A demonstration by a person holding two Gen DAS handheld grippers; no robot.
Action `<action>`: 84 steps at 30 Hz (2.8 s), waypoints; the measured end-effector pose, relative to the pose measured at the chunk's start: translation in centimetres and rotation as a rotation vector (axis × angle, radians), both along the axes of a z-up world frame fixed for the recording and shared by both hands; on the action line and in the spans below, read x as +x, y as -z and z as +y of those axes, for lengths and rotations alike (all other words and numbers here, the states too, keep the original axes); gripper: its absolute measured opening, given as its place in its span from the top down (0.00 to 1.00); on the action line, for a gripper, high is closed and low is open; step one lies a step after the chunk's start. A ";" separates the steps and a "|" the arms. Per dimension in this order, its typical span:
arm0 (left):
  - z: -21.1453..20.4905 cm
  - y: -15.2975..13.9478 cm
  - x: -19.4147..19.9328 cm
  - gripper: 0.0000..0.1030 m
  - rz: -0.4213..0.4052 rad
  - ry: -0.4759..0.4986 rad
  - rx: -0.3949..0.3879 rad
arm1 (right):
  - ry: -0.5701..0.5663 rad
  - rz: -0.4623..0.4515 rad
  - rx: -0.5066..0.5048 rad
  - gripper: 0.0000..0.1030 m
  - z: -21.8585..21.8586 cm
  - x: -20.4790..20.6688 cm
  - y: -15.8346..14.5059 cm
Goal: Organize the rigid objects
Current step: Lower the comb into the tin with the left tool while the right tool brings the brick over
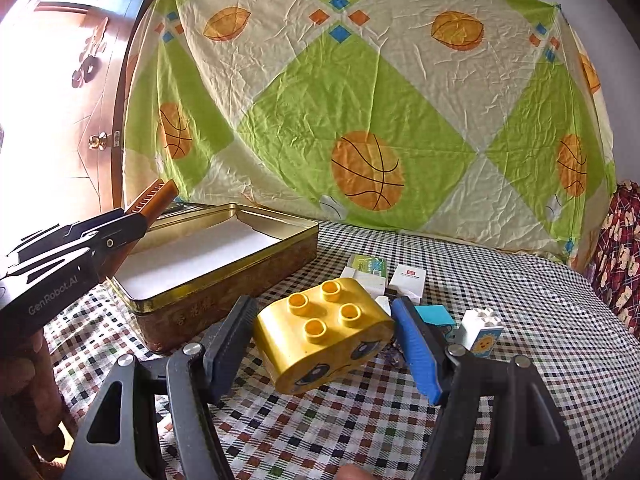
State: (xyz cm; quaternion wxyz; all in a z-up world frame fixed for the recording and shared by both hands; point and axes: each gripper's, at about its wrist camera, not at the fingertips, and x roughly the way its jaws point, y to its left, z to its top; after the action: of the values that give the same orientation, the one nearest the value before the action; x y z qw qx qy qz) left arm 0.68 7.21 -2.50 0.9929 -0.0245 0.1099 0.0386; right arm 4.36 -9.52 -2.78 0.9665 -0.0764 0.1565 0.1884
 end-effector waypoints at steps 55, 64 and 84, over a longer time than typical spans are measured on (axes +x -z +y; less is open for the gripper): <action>4.7 0.4 0.4 0.77 0.085 -0.083 -0.044 | -0.157 0.051 -0.036 0.30 6.6 -0.4 -0.3; 5.8 0.3 1.5 0.77 0.141 -0.069 -0.055 | -0.176 0.053 -0.041 0.30 7.0 -0.1 -1.0; 5.8 -1.2 5.6 0.77 0.246 -0.030 0.033 | -0.195 0.068 -0.056 0.30 9.2 5.4 -4.5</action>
State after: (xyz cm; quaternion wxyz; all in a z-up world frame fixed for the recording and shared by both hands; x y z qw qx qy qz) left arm 6.33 13.06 -1.33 0.9715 -0.0048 0.2298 0.0580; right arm 9.78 -0.30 1.71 0.9352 -0.1119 0.1861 0.2796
